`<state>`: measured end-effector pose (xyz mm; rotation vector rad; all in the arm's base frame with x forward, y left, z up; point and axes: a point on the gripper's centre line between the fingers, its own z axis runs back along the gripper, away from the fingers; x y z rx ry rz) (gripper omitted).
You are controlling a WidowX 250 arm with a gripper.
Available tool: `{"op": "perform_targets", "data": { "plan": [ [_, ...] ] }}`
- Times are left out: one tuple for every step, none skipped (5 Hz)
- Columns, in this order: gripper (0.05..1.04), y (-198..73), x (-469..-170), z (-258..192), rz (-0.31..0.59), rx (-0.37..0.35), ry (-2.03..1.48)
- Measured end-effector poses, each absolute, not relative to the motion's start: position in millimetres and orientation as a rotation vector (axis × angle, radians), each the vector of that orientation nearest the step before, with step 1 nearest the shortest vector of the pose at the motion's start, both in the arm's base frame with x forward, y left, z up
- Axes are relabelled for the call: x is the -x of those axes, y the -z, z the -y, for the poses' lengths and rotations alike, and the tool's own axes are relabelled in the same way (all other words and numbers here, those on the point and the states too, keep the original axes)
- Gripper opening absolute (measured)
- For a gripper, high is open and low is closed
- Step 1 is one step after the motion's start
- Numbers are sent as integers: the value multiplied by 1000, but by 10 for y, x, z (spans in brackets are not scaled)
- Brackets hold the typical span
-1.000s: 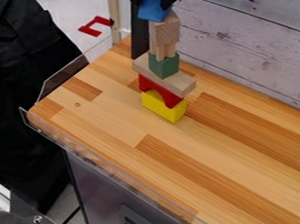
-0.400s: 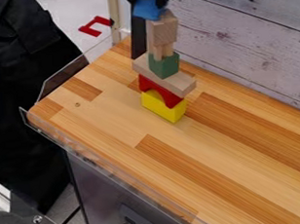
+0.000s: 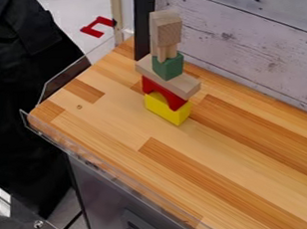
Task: Move the triangle from top of the tower towards right on the ground
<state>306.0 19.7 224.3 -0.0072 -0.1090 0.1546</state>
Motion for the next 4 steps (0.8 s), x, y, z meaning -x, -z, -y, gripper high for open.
{"op": "perform_targets", "data": {
  "plan": [
    [500, -2261, -3066, 109, 108, 61, -55],
    [500, -2060, -3199, 362, 123, 69, 32],
    [500, -1822, -3308, 691, 109, 98, 125],
    [500, -1591, -3360, 976, 66, 132, 212]
  ]
}}
